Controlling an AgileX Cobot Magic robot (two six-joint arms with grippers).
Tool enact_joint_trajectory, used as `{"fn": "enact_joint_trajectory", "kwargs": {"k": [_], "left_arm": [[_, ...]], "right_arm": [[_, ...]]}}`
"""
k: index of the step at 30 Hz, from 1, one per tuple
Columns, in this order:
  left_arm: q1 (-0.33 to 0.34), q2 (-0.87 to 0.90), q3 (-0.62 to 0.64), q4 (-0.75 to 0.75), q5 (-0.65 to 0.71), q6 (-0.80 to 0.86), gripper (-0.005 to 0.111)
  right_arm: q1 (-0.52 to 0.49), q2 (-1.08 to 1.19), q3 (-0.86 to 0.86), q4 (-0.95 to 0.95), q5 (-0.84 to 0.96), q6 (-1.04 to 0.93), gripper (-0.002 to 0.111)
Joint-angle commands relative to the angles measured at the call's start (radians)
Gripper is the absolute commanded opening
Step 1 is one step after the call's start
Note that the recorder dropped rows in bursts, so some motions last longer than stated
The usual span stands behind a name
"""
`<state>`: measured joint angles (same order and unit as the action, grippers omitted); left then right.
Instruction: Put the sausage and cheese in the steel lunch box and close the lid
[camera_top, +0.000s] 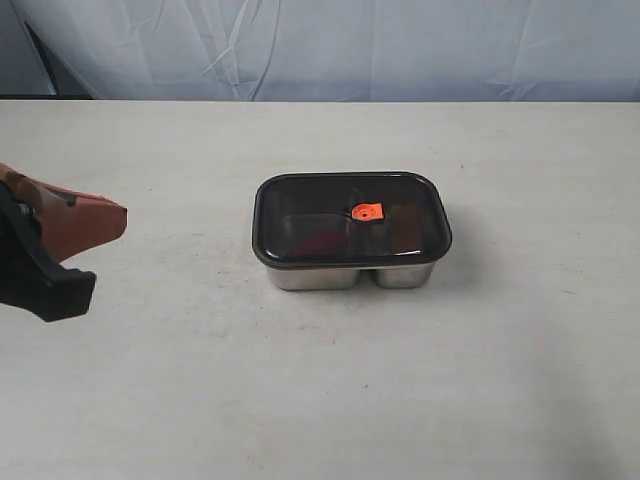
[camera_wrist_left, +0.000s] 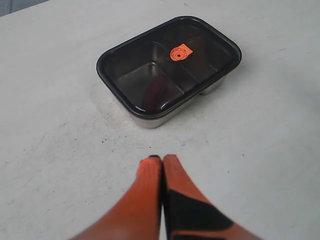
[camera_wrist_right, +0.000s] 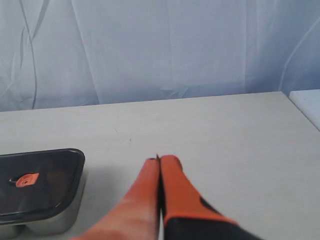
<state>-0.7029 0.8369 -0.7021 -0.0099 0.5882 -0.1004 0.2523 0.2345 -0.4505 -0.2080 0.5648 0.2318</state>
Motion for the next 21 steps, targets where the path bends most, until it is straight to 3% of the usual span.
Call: {"fn": "enact_joint_trajectory", "kwargs": {"k": [1,5,15,21], "left_arm": [[-0.008,-0.005,0.004,0.003,-0.004,-0.001,0.000],[-0.008,-0.005,0.004,0.021,-0.004,-0.001,0.000],[-0.008,-0.005,0.004,0.023,-0.004,-0.001,0.000],[-0.008,-0.005,0.004,0.025,-0.004,-0.001,0.000]], "right_arm": [[-0.014,-0.066,0.115,0.001,-0.108,-0.006,-0.001],[-0.031,-0.144,0.237,0.015,-0.207,-0.006,-0.001],[-0.207,-0.234,0.322,0.072,-0.105,-0.006,-0.001],[-0.212,-0.234,0.360,0.075,-0.126,-0.006,-0.001]]}}
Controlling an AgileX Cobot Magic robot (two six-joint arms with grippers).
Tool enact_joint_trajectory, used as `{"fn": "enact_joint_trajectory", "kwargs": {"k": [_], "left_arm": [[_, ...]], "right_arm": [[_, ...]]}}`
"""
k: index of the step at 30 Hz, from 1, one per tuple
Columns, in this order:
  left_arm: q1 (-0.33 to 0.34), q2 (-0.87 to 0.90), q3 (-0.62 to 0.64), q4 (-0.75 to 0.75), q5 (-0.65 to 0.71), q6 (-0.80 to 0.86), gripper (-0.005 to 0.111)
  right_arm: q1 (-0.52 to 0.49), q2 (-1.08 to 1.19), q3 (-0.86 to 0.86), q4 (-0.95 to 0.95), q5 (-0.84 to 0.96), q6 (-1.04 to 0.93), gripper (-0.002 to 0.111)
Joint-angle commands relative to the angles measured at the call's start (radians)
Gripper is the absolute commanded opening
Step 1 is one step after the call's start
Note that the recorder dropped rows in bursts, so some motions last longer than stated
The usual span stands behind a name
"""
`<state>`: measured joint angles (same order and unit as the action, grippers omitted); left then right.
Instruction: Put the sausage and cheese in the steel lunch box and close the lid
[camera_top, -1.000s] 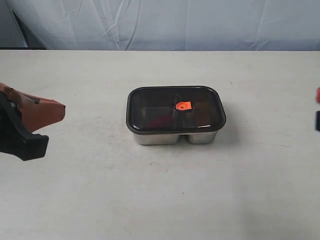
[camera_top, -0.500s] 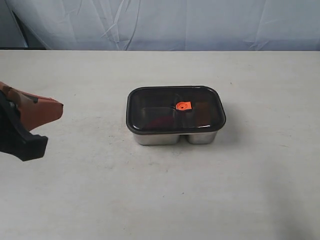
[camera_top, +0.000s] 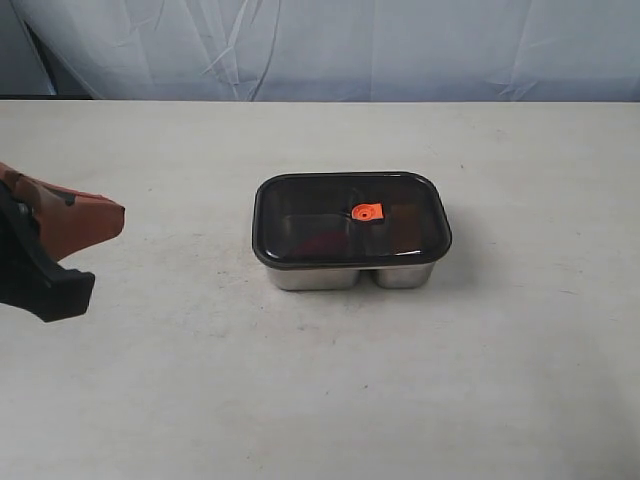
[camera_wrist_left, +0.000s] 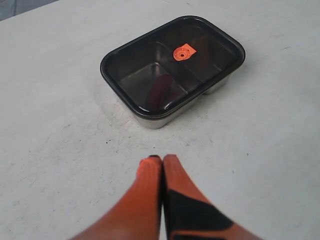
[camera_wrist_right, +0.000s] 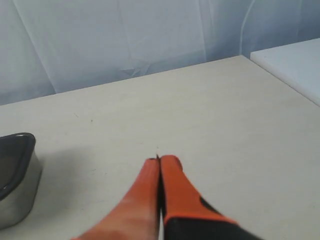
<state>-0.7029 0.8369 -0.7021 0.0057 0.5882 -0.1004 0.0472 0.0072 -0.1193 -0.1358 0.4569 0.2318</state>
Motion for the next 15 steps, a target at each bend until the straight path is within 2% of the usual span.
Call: {"fn": "enact_joint_trajectory", "kwargs": {"k": [1,15], "left_arm": [[-0.008,-0.005,0.004,0.009,-0.004,-0.001,0.000],[-0.008,-0.005,0.004,0.016,-0.006,-0.001,0.000]], "right_arm": [[-0.007,-0.007,0.039,0.003,-0.023,-0.006,-0.001],[-0.007,-0.007,0.119,0.009,-0.087,-0.083,-0.001]]}}
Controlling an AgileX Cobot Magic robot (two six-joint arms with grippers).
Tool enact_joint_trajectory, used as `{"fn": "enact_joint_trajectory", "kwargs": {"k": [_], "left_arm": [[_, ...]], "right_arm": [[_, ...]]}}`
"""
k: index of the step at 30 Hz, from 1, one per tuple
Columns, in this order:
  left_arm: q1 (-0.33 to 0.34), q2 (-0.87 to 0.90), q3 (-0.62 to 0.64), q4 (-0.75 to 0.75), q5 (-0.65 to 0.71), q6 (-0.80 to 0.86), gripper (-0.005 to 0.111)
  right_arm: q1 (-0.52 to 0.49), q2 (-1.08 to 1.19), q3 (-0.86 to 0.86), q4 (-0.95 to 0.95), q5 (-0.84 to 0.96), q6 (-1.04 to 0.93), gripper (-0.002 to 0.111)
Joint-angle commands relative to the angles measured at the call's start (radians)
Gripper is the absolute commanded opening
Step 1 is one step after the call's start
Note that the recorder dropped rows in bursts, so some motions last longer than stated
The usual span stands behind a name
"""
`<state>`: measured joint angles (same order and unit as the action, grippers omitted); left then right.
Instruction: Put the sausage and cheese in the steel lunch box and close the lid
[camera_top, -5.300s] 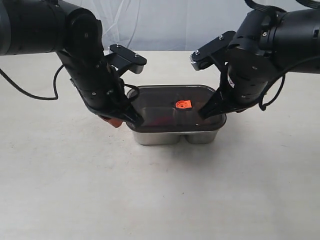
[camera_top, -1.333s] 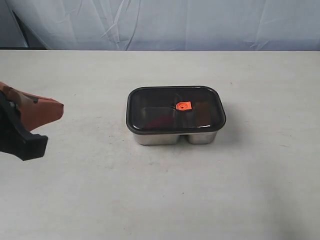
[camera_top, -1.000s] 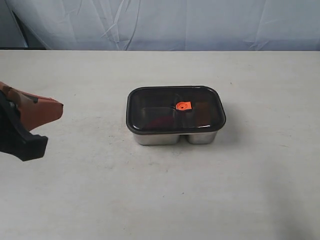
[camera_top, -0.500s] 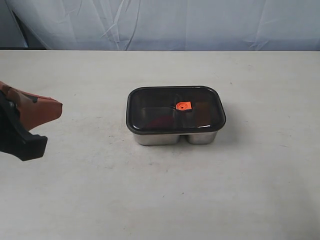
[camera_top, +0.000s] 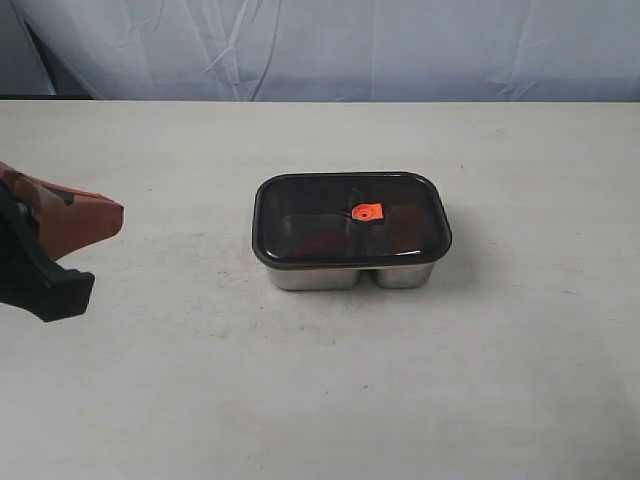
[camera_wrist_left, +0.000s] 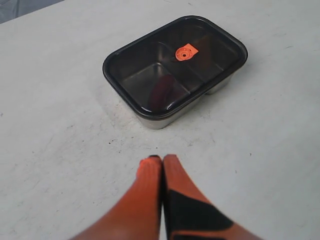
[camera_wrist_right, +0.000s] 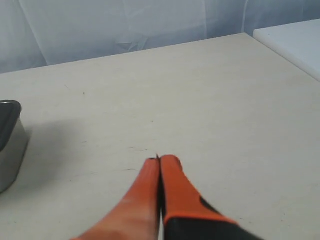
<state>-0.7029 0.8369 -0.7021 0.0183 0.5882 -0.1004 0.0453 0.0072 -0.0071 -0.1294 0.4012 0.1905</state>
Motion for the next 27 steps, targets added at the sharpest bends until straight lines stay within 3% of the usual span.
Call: {"fn": "enact_joint_trajectory", "kwargs": {"k": [1,4,11,16,27], "left_arm": [[-0.008,-0.005,0.004,0.003,-0.006,-0.001,0.000],[-0.008,-0.005,0.004,0.003,-0.006,-0.001,0.000],[-0.008,-0.005,0.004,0.003,-0.006,-0.001,0.000],[-0.008,-0.005,0.004,0.003,-0.006,-0.001,0.000],[-0.008,-0.005,0.004,0.003,-0.006,-0.001,0.000]], "right_arm": [[-0.005,-0.007,0.007,0.012,-0.034,-0.080,-0.001],[-0.005,-0.007,0.007,0.029,-0.034,-0.158,-0.001],[-0.005,-0.007,0.007,0.034,-0.034,-0.165,-0.001],[-0.005,-0.007,0.007,0.160,-0.039,-0.165,-0.001],[-0.005,-0.007,0.007,0.166,-0.035,-0.165,-0.001]]}}
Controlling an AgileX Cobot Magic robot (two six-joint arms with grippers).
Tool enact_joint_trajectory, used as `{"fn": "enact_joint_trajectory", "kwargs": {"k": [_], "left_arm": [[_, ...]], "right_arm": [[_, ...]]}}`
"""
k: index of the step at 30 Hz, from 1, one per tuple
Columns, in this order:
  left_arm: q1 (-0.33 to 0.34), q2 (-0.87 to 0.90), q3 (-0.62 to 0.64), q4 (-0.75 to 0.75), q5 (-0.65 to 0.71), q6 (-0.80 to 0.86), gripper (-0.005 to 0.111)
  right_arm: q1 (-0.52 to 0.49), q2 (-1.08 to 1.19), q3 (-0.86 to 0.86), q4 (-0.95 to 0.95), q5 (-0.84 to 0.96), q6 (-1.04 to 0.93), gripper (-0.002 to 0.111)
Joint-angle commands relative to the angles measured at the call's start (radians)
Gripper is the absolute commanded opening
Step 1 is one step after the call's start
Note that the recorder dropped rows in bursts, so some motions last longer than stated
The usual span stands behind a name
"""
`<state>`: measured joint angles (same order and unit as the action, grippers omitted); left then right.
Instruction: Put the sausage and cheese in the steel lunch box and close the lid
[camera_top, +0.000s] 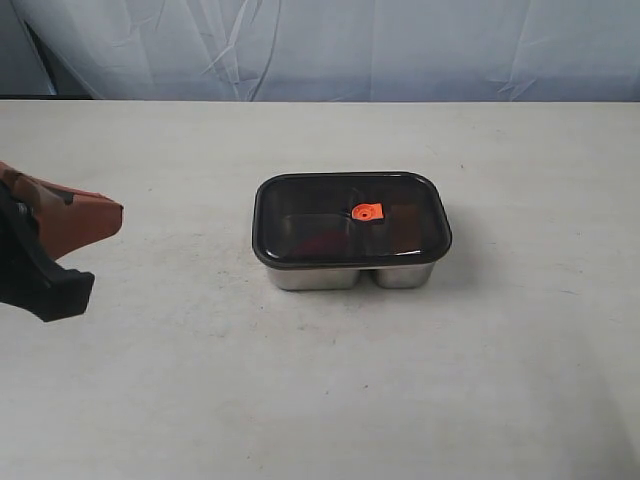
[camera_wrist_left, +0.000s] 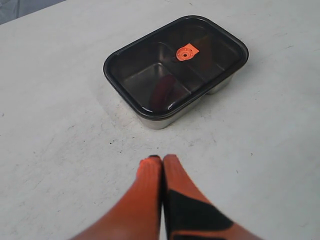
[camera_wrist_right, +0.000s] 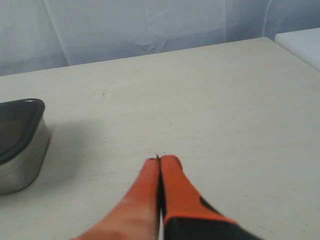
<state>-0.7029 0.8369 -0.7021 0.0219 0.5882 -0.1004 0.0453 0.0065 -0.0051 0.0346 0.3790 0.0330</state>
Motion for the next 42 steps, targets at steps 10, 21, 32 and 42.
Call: {"fn": "enact_joint_trajectory", "kwargs": {"k": [10,21,32,42], "left_arm": [[-0.008,-0.030,0.081,0.040,-0.120,-0.001,0.000],[0.233,-0.310,0.437,0.044,-0.338,-0.001,0.000],[0.554,-0.628,0.648,0.036,-0.333,0.012,0.000],[0.584,-0.752,0.702,-0.006,-0.362,0.012,0.000]], "right_arm": [[-0.005,-0.007,0.005,0.002,-0.013,-0.007,-0.001],[-0.005,-0.007,0.005,0.002,-0.013,-0.007,-0.001],[-0.005,-0.007,0.005,0.002,-0.017,-0.007,-0.001],[-0.005,-0.007,0.005,0.002,-0.015,-0.007,-0.001]]}}
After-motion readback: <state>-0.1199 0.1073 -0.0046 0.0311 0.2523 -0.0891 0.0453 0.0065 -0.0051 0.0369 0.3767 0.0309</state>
